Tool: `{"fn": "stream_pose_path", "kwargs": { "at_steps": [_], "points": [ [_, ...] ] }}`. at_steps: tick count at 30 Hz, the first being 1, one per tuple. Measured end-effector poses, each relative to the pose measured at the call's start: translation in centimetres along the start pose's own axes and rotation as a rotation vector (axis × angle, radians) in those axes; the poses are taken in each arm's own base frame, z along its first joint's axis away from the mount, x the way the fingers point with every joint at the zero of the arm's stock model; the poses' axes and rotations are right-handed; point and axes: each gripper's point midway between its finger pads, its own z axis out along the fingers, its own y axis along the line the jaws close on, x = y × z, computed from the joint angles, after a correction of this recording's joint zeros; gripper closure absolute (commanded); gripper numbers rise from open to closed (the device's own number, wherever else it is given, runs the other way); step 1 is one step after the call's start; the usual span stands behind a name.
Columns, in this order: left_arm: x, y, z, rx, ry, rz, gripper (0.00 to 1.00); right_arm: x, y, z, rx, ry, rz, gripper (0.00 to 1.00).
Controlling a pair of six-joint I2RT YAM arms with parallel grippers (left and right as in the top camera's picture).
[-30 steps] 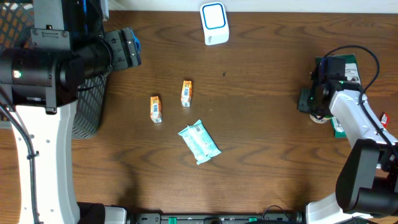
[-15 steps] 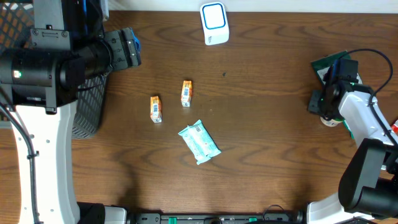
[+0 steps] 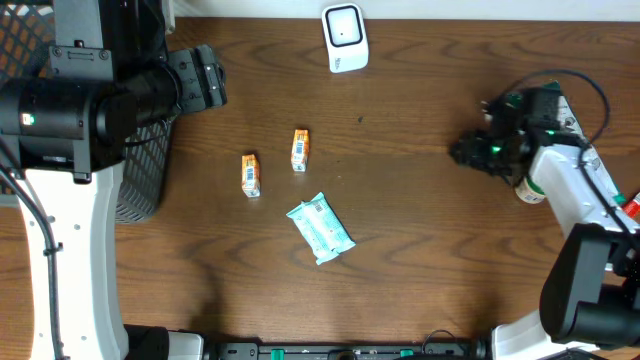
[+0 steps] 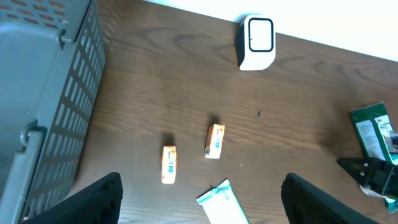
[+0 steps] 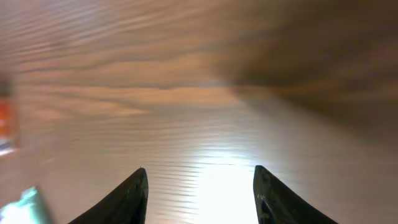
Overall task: Scan the item barcode
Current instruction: 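Move the right gripper left over the mint-green wipes pack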
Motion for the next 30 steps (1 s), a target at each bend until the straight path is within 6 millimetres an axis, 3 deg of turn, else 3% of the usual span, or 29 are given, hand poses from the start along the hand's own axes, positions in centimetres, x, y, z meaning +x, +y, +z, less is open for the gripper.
{"fn": "stream_pose_path", "kwargs": {
  "at_steps": [8,13,16,18,21,30],
  "points": [
    [0.0,0.0,0.0,0.0,0.0,0.0,0.18,1.8,11.4,2.6,-0.201,0.017,-0.263,0.51],
    [0.0,0.0,0.0,0.0,0.0,0.0,0.18,6.2,18.4,3.8,-0.297,0.084,-0.431,0.46],
    [0.0,0.0,0.0,0.0,0.0,0.0,0.18,9.1,20.9,4.2,-0.308,0.129,-0.502,0.42],
    [0.0,0.0,0.0,0.0,0.0,0.0,0.18,10.8,22.0,4.5,-0.288,0.155,-0.527,0.38],
    [0.0,0.0,0.0,0.0,0.0,0.0,0.18,13.0,22.6,4.9,-0.228,0.192,-0.544,0.22],
    [0.0,0.0,0.0,0.0,0.0,0.0,0.18,16.2,20.5,4.8,-0.084,0.297,-0.532,0.01]
  ]
}}
